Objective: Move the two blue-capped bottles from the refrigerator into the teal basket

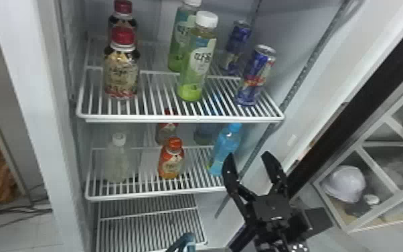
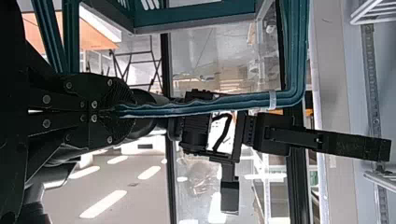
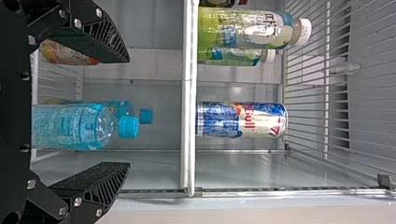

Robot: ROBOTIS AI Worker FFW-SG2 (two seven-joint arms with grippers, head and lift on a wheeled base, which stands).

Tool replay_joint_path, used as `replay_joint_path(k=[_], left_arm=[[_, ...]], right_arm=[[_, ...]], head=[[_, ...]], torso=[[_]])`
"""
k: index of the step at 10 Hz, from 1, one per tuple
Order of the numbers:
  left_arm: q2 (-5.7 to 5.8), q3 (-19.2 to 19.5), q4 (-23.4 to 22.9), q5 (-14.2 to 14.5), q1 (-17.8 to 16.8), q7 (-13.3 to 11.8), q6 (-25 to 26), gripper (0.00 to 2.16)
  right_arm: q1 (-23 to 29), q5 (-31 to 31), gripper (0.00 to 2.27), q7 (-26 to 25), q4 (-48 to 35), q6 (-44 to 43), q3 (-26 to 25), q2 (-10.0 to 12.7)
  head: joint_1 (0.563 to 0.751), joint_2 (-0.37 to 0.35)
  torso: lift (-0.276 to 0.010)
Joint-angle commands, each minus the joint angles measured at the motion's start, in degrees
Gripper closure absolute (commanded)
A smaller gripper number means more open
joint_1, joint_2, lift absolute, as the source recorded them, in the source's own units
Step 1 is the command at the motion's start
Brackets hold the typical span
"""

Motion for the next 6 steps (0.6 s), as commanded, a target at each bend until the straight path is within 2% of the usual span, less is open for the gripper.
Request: replay_joint_path(k=[1, 6], left_arm=[[-0.01, -0.16, 0.00, 0.17, 0.14, -0.01, 0.14, 1.16], [0.08, -0.42, 0.00, 0.34, 0.14, -0.10, 0.14, 1.16]], right_arm=[[0.27, 0.00, 0.24, -0.17, -0.36, 0.00, -0.23, 0.13], [0.98, -0.18, 0.24, -0.44, -0.93, 0.14, -0.50, 0.22]], head=[[0.695, -0.350], [0.695, -0.350]], torso=[[-0.136], [-0.136]])
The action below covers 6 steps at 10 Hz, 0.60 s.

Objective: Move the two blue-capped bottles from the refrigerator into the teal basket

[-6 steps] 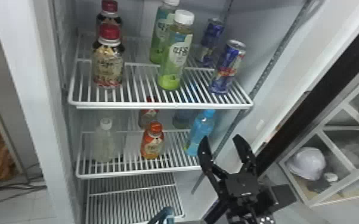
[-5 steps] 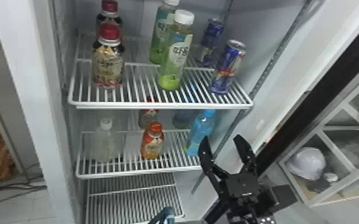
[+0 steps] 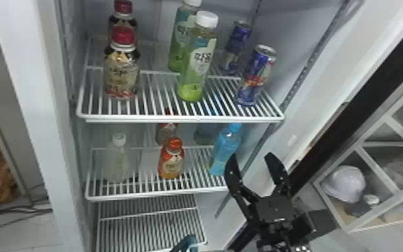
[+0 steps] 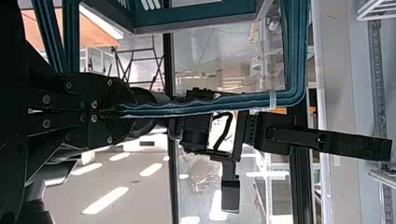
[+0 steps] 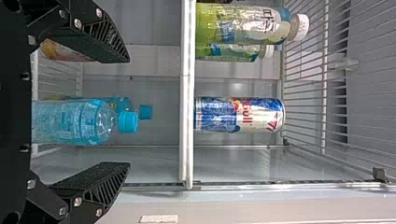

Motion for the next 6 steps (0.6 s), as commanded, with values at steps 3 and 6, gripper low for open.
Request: replay_joint_path(k=[3, 6], left_arm=[[0.00, -0.07, 0.00, 0.09, -0.14, 0.00, 0.00, 1.16], [-0.09, -0.16, 0.00, 0.35, -0.28, -0.09, 0.00, 1.16]], right_arm=[[-0.23, 0.52, 0.24, -0.06, 1.25, -0.03, -0.23, 0.10], [-2.34, 0.52, 0.24, 0.03, 5.33, -0.03, -0.05, -0.08]], head=[[0.695, -0.350], [0.695, -0.350]], torso=[[-0.136], [-0.136]])
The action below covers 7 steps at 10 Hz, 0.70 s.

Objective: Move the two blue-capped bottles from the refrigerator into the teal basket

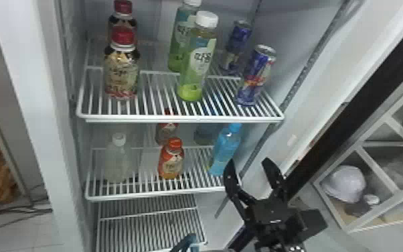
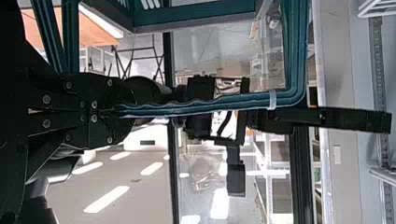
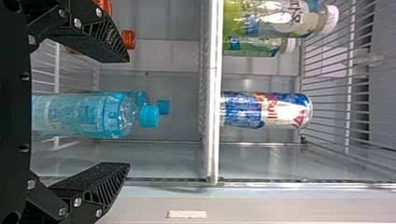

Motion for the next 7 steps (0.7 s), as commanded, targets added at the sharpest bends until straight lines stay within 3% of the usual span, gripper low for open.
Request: replay_joint_path(k=[1, 7], left_arm=[[0.08, -0.03, 0.00, 0.07, -0.05, -0.02, 0.00, 1.16], [0.17, -0.21, 0.00, 0.60, -0.05, -0.02, -0.28, 1.16]], right_arm=[[-1.18, 0.03, 0.24, 0.00, 1.78, 0.00, 0.32, -0.23], [-8.21, 0.03, 0.24, -0.09, 10.08, 0.00, 1.82, -0.93]], head=[[0.695, -0.350], [0.695, -0.350]], torso=[[-0.136], [-0.136]])
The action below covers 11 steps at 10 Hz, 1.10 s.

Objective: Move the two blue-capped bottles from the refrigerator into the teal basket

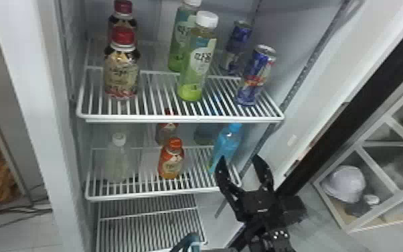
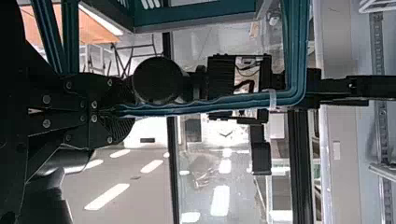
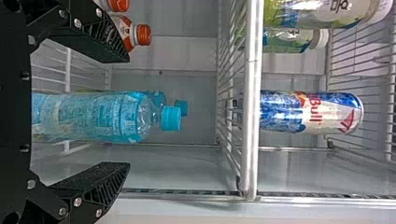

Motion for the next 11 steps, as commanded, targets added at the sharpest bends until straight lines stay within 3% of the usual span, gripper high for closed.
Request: replay_joint_path(k=[1, 11], left_arm=[[0.02, -0.09, 0.00, 0.01, 0.05, 0.00, -0.12, 1.16], [-0.07, -0.18, 0.00, 0.01, -0.09, -0.09, -0.12, 1.16]], right_arm=[[-1.26, -0.01, 0.23, 0.00, 1.29, 0.00, 0.14, -0.06], [-9.98, 1.13, 0.24, -0.88, 11.27, 0.00, 1.11, -0.06]], head=[[0.695, -0.350], [0.695, -0.350]], torso=[[-0.136], [-0.136]])
